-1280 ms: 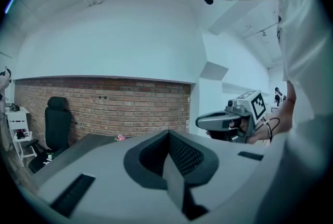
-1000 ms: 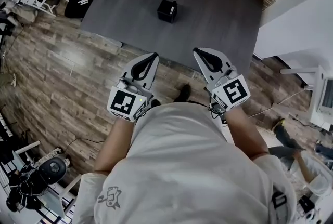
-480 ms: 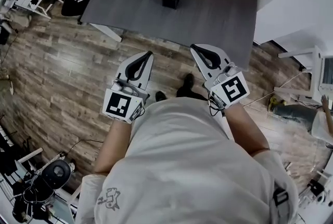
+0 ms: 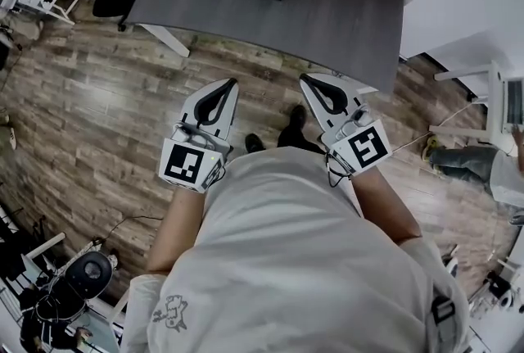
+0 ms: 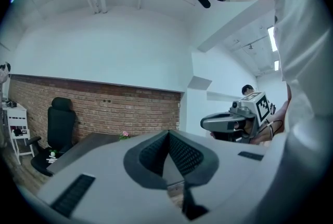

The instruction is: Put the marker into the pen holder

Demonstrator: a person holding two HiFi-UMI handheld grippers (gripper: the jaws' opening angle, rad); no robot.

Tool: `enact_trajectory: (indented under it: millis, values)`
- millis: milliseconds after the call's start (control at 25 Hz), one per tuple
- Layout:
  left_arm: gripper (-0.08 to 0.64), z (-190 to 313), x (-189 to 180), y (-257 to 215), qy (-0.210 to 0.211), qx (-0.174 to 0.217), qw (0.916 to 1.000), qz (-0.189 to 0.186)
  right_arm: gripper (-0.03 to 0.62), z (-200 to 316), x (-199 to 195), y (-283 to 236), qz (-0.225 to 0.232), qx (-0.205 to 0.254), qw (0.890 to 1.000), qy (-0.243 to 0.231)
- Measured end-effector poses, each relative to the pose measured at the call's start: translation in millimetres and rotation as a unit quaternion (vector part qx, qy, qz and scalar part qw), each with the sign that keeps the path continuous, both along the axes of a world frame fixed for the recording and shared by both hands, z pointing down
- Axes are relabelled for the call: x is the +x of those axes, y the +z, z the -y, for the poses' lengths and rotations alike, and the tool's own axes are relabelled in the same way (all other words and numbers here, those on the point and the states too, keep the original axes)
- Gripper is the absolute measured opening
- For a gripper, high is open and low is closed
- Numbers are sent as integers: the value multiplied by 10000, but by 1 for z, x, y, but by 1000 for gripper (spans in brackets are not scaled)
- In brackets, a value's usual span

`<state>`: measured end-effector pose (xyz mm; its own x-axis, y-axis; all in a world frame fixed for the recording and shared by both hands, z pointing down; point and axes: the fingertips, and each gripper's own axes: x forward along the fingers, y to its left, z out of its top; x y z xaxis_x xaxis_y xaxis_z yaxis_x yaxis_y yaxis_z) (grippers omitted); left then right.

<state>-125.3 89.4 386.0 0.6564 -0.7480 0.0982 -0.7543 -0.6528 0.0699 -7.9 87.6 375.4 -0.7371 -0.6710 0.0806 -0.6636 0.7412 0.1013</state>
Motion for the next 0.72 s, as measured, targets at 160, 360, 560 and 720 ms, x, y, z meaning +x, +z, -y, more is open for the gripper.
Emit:
enact_trajectory:
  millis: [160, 360, 560, 720]
  values:
    - [11, -2, -6, 0, 3, 7, 10000, -23, 5, -3, -7, 0, 32, -3, 10000, 6]
    - [11, -5, -9, -1, -3, 38, 10000, -46, 5, -6, -10, -2, 29, 38, 10000, -13]
    - [11, -4, -11, -3, -7, 51, 10000, -77, 5, -5, -10, -6, 19, 72, 10000, 6]
    - [11, -3, -12, -4, 18, 82, 9999, -90, 5, -4, -11, -9, 28, 97, 9999, 30]
